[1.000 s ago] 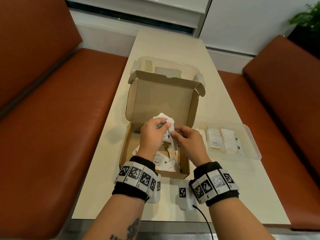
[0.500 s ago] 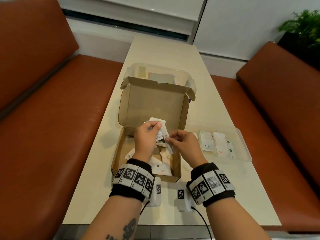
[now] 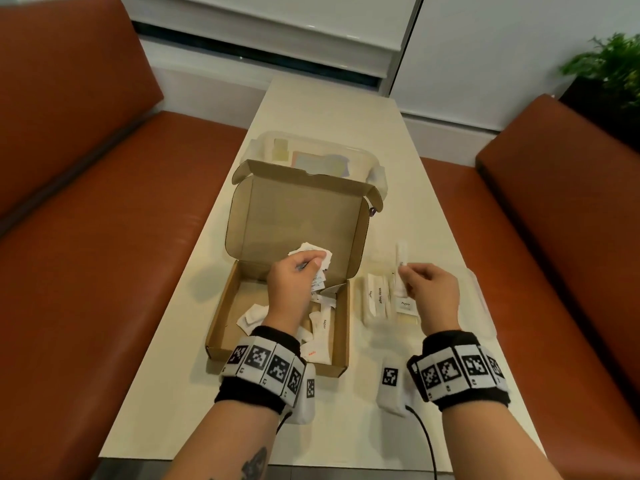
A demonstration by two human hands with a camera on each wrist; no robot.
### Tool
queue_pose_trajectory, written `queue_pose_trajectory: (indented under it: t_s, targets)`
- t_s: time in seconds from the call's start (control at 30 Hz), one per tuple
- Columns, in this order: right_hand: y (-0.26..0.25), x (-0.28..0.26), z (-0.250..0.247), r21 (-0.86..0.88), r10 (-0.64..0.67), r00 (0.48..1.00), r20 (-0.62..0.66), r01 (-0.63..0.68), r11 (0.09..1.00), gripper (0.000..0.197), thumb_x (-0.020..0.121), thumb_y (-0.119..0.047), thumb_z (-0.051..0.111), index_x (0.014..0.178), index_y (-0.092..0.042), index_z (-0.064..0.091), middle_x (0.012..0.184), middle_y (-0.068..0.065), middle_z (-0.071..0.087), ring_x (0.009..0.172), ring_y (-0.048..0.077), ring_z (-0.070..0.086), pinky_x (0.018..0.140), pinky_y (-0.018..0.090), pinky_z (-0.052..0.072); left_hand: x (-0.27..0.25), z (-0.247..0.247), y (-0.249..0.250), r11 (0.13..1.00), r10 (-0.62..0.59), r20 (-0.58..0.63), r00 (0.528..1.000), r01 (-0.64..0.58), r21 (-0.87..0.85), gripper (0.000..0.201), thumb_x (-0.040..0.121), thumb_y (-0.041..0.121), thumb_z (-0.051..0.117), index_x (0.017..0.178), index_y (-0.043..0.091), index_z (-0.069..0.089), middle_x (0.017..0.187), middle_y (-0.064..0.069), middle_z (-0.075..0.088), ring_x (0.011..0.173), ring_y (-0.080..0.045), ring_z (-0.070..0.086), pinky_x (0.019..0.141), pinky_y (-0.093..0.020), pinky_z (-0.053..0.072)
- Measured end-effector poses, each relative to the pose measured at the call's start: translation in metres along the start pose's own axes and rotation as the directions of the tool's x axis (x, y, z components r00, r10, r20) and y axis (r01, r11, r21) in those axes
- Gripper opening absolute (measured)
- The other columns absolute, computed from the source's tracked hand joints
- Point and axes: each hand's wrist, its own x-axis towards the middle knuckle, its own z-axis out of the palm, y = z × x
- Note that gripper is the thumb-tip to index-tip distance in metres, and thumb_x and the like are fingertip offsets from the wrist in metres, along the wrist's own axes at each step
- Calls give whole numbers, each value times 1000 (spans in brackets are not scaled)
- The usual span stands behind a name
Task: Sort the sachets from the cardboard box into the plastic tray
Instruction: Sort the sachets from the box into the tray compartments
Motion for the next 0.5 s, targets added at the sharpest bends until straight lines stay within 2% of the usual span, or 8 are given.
queue_pose_trajectory:
  t_s: [0.07, 0.17, 0.27, 0.3, 0.4, 0.5]
  targets:
    - [8, 5, 6, -93, 61, 996, 63, -55, 994, 8, 84, -12, 69, 88, -5, 70, 70, 3, 66, 61, 14, 59, 70, 31, 57, -1, 2, 0, 1000, -4, 16, 1000, 4, 7, 18, 92, 10, 59, 103, 10, 73, 97, -4, 70, 92, -19, 64, 83, -33, 54]
    - [16, 9, 21, -268, 79, 985, 156, -35, 963, 7, 83, -9, 67, 88, -5, 68, 71, 4, 66, 64, 18, 64, 69, 28, 56, -2, 2, -1, 999, -21, 42, 999, 19, 39, 20, 92, 9, 58, 105, 12, 73, 104, -2, 69, 99, -18, 63, 89, -33, 54]
    - [22, 12, 33, -484, 41, 984, 172, 48, 874, 7, 83, -10, 63, 90, -10, 65, 77, 3, 62, 72, 19, 59, 69, 26, 47, -2, -1, -2, 997, -36, 62, 997, 32, 65, 27, 93, 9, 57, 114, 20, 69, 118, 5, 61, 101, -9, 60, 80, -19, 53]
    - [23, 13, 35, -562, 21, 985, 171, 80, 823, 6, 83, -11, 61, 88, -12, 64, 78, 2, 60, 73, 18, 56, 68, 25, 43, -2, -2, -2, 998, -44, 64, 997, 40, 54, 30, 93, 9, 57, 118, 22, 67, 121, 4, 59, 101, -11, 61, 78, -19, 54]
    - [26, 14, 39, -684, -25, 983, 180, 144, 715, 6, 84, -12, 55, 84, -12, 61, 78, 4, 63, 72, 20, 54, 63, 25, 38, 1, -4, 0, 997, -77, 57, 995, 77, 6, 39, 92, 7, 57, 125, 26, 61, 122, -4, 60, 101, -19, 64, 79, -30, 58]
    - [29, 15, 42, -727, -56, 971, 234, 213, 653, 9, 86, -15, 56, 88, -10, 63, 84, 7, 67, 85, 25, 61, 66, 28, 44, 4, -3, 1, 996, -85, 59, 995, 86, -19, 40, 91, 7, 58, 125, 28, 60, 122, -7, 60, 98, -21, 65, 77, -31, 58]
